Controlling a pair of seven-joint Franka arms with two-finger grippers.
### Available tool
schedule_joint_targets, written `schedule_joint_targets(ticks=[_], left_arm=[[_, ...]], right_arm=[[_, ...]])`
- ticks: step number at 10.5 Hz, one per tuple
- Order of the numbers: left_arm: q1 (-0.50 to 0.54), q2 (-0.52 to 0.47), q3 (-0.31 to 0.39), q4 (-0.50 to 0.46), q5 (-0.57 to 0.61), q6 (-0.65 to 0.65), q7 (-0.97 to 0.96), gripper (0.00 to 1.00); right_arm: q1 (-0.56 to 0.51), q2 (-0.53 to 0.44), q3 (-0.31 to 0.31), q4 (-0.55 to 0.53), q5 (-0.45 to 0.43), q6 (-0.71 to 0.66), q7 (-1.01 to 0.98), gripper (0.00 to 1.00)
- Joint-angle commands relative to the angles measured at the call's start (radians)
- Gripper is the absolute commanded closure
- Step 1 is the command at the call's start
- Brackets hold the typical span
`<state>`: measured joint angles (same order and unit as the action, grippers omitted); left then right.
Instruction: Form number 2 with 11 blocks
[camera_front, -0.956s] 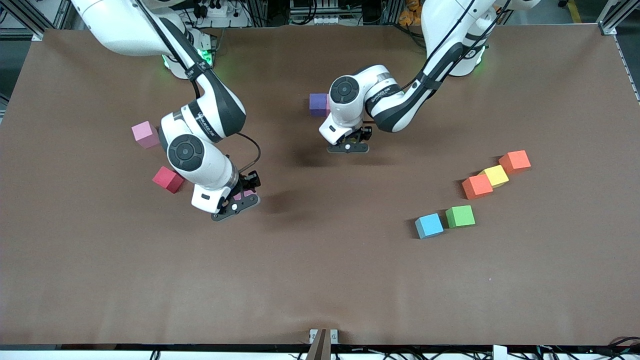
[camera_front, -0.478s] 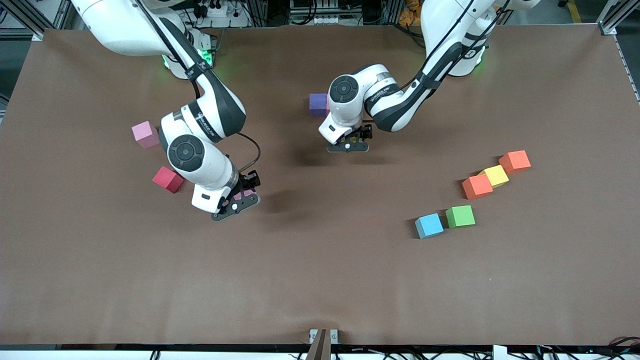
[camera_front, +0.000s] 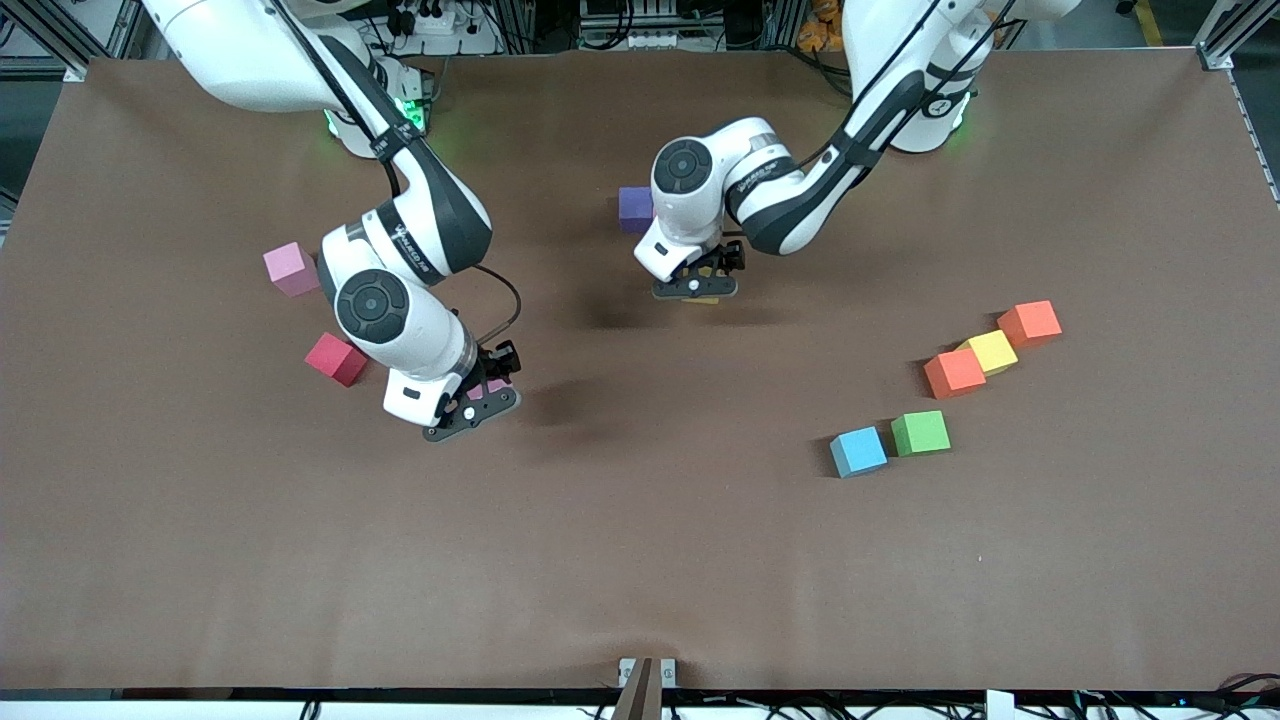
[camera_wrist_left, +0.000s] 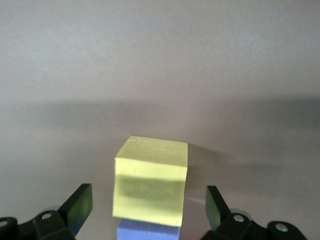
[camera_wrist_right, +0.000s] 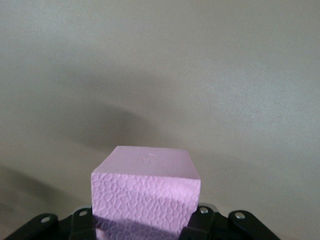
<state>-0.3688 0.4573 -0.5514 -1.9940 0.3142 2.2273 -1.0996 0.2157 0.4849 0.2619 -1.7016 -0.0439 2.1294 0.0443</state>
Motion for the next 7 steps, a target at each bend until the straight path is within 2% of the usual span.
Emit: schedule_joint_targets(ticks=[1, 5, 7], left_arm=[[0.036, -0.121, -0.018, -0.014, -0.056, -0.046, -0.016, 0.0], [0.164, -0.192, -0.021, -0.003, -0.09, -0.047, 0.026, 0.0], [0.227, -0.19, -0.018, 0.049, -0.115, -0.051, 0.082, 0.0]], right_arm=[[-0.001, 0.009, 0.003, 0.016, 0.002, -0.013, -0.017, 1.0], [0.046, 0.001, 0.008, 0.017, 0.002, -0.023, -0.113, 1.0], [0.109, -0.002, 0.01, 0.019, 0.002, -0.043, -0.188, 1.0]])
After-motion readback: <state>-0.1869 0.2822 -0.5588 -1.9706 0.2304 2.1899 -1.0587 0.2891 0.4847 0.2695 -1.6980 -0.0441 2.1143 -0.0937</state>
